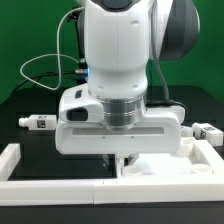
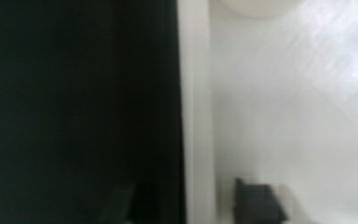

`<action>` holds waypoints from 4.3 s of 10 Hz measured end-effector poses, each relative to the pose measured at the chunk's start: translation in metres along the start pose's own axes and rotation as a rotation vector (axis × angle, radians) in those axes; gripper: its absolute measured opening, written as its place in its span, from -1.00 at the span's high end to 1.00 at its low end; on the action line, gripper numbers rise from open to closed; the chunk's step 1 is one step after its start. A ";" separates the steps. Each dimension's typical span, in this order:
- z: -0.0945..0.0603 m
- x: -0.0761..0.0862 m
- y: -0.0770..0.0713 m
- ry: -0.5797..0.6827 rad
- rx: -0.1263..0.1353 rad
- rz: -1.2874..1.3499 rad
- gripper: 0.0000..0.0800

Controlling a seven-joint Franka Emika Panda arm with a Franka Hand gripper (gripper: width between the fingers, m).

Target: Assemble one leg

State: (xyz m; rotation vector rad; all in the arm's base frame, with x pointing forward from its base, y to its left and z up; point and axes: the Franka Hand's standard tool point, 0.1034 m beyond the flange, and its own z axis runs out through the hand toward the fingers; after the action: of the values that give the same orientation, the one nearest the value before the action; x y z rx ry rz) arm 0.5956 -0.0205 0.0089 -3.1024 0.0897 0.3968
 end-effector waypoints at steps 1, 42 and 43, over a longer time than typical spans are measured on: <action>-0.004 -0.003 -0.005 -0.009 0.001 -0.002 0.18; 0.029 -0.126 -0.213 -0.675 -0.129 -0.147 -0.62; 0.029 -0.126 -0.213 -0.675 -0.129 -0.147 -0.38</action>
Offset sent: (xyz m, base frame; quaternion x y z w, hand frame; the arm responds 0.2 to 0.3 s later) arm -0.0266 0.0866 0.0650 -0.0335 -0.0614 0.0254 0.9972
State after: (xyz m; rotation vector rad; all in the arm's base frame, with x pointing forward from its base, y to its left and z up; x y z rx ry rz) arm 0.4791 0.1998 0.0138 -2.8710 -0.1754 1.4431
